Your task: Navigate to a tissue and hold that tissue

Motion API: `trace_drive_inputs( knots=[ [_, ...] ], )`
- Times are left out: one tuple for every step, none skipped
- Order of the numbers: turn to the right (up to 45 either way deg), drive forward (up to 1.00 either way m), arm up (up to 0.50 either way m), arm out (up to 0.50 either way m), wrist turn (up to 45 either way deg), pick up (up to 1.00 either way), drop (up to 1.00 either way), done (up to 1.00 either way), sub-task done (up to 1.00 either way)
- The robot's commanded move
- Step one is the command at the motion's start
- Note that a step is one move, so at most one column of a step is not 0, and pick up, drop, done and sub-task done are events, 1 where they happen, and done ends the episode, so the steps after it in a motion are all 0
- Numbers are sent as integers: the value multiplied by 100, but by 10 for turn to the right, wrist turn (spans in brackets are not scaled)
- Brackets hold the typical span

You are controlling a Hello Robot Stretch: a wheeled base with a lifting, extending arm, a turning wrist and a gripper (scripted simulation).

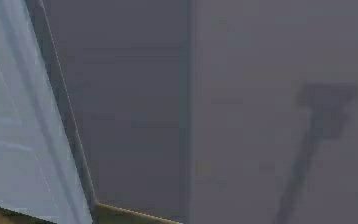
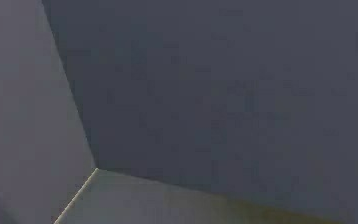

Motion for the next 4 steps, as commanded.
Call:
trace_drive_inputs(
  knots=[
    [-450, 0, 0, 0, 0, 0, 0, 0, 0],
    [-240, 0, 0, 0, 0, 0, 0, 0, 0],
    [0, 100, 0, 0, 0, 0, 0, 0, 0],
    [-30, 0, 0, 0, 0, 0, 0, 0, 0]
  ],
)
